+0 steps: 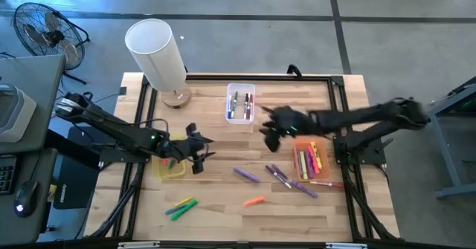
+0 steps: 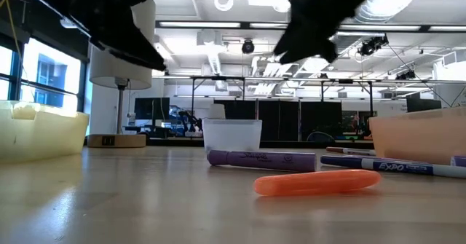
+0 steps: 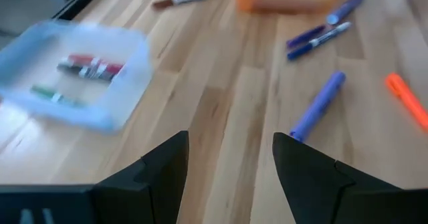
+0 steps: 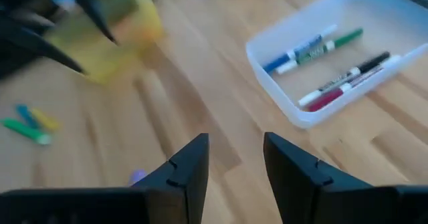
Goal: Pick & Place Markers
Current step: Put the purple highlighter pen into the orange bin
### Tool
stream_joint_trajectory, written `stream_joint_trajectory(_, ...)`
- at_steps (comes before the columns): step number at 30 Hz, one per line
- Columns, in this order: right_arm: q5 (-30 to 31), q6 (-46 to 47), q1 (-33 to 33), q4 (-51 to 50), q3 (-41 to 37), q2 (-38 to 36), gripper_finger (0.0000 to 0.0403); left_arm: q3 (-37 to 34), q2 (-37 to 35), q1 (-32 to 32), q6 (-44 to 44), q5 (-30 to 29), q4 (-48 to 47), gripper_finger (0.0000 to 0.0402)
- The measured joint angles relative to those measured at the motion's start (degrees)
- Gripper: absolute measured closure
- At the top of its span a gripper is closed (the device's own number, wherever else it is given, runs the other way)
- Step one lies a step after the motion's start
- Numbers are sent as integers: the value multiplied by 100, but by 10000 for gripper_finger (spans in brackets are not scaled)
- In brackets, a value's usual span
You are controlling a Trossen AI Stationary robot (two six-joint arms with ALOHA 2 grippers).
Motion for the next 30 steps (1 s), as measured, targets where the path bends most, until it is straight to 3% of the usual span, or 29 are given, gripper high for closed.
stream_joint_trajectory(7, 1652, -177, 1361, 2846, -2143, -1370, 270, 1029, 1040, 265, 548, 363, -139, 190)
stream_joint_trajectory(11, 1999, -177, 1746, 3933, -2815, -1622, 270, 2001, 1853, 586, 881, 1304, -980, 190)
stream_joint_trajectory(15, 2187, -144, 2007, 4118, -3100, -1617, 270, 3027, 2737, 811, 1556, 2415, -2143, 190)
stream_joint_trajectory(22, 2560, -190, 2423, 4146, -3144, -1537, 270, 4526, 4204, 826, 2504, 2638, -3154, 190)
stream_joint_trajectory(30, 2647, -281, 2498, 4170, -3144, -1550, 270, 5467, 5222, 826, 2909, 3363, -3541, 209)
